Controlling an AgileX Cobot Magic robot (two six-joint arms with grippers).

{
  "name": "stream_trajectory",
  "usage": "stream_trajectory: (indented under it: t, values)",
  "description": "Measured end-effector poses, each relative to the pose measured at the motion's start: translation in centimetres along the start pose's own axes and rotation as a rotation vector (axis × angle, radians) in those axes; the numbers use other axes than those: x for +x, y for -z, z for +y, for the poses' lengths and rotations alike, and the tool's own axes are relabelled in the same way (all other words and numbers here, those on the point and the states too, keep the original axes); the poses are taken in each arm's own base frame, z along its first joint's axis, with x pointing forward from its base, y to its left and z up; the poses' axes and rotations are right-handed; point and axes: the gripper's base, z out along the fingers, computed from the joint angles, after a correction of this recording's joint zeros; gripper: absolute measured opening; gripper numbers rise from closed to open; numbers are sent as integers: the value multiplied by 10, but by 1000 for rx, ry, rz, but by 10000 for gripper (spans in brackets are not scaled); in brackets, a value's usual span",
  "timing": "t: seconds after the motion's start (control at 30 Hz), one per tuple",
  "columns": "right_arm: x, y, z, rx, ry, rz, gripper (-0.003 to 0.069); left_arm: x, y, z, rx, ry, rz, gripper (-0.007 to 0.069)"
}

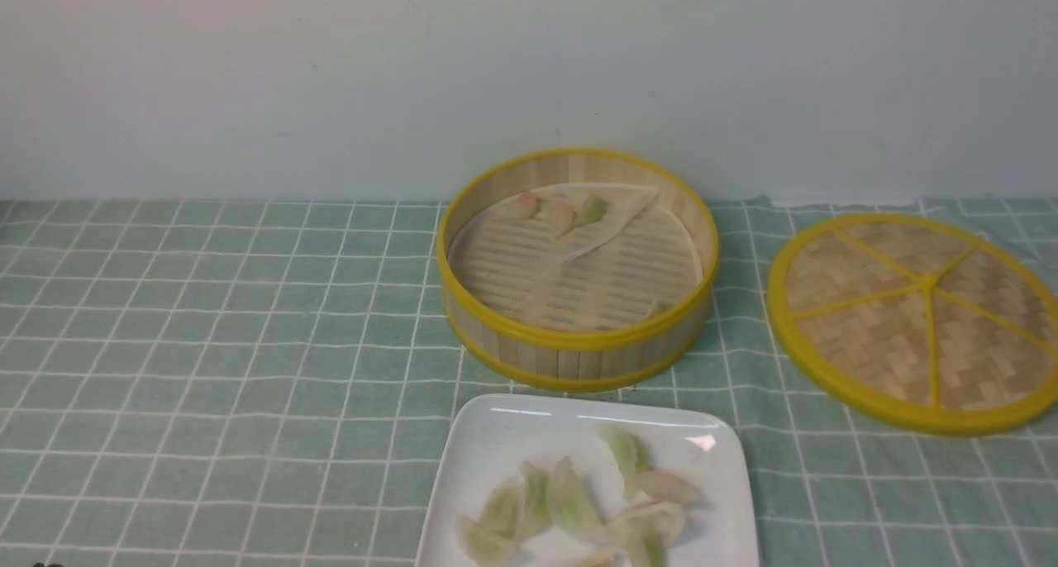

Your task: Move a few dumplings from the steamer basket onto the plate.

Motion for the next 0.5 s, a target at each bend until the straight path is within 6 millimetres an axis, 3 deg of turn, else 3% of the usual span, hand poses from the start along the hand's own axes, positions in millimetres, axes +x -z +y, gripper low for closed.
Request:
stream_trajectory:
  t: [0.5]
  values:
    - [0,0,0,-2,-4,1,-15,0,0,0,3,10,-6,-6]
